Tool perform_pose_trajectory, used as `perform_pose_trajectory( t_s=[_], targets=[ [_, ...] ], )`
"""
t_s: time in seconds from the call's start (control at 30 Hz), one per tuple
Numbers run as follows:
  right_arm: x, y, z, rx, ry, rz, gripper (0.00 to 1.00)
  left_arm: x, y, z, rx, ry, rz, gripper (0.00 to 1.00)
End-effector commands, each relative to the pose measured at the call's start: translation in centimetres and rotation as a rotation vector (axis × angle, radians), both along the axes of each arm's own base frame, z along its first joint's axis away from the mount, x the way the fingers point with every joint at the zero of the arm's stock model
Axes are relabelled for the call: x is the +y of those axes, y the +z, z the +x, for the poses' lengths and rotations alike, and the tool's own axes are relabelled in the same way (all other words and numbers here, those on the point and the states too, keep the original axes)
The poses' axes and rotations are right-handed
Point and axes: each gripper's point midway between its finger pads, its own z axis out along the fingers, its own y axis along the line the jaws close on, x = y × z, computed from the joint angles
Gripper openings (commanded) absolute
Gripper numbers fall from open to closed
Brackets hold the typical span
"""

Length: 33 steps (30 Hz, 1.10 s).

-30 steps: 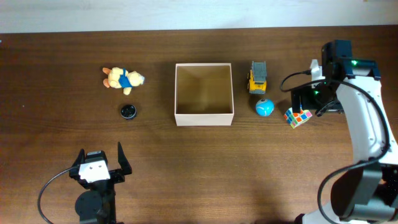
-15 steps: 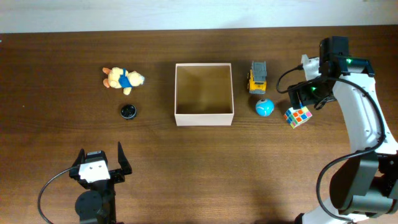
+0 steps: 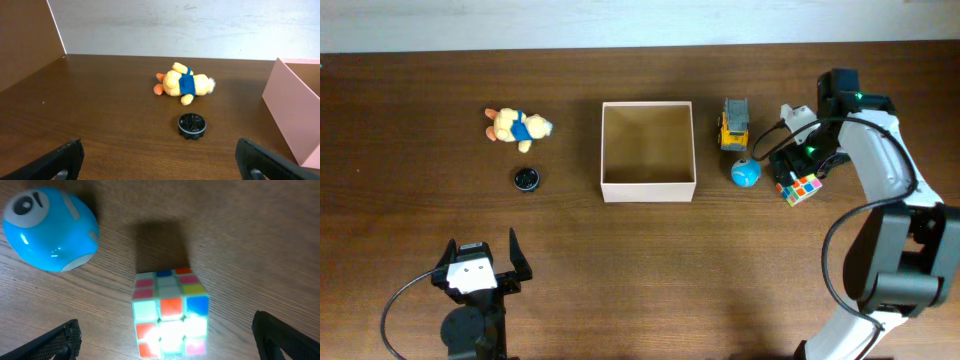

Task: Pack container
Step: 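Move the right gripper over the Rubik's cube and descend, then close the right gripper on the Rubik's cube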

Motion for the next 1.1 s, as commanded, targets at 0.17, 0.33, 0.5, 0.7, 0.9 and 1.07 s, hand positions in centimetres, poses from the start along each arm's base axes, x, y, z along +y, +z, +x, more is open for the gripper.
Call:
perform_pose_trajectory(
  t_s=[0.17,0.33,0.5,0.7,0.9,1.07],
  targets=[
    [0.2,-2.7,-0.8,0.077,0.003,0.035,0.99,0.1,-0.2,0.0,0.001,0.008,-0.005,0.99],
    [-0.8,-2.7,-1.0,0.082,-0.061,0.042,0.99,0.1,-0.2,0.0,0.001,0.008,-0.005,0.99],
    [-1.3,-2.7,-1.9,0.107,-0.113,0.102,0.99,0.1,-0.2,0.0,0.001,0.008,-0.005,0.99],
    [-1.1,-2.6,-2.0,0.110,-0.118,0.125,0.99,0.1,-0.2,0.0,0.001,0.008,-0.005,0.99],
    [-0.3,-2.9,-2.3,0.117,-0.114,0.170,1.00,0.1,-0.2,0.0,0.001,0.008,-0.005,0.99],
    [-0.1,-4.0,-3.1,0.139,-0.113,0.173,1.00,0.1,-0.2,0.0,0.001,0.008,-0.005,0.99]
  ],
)
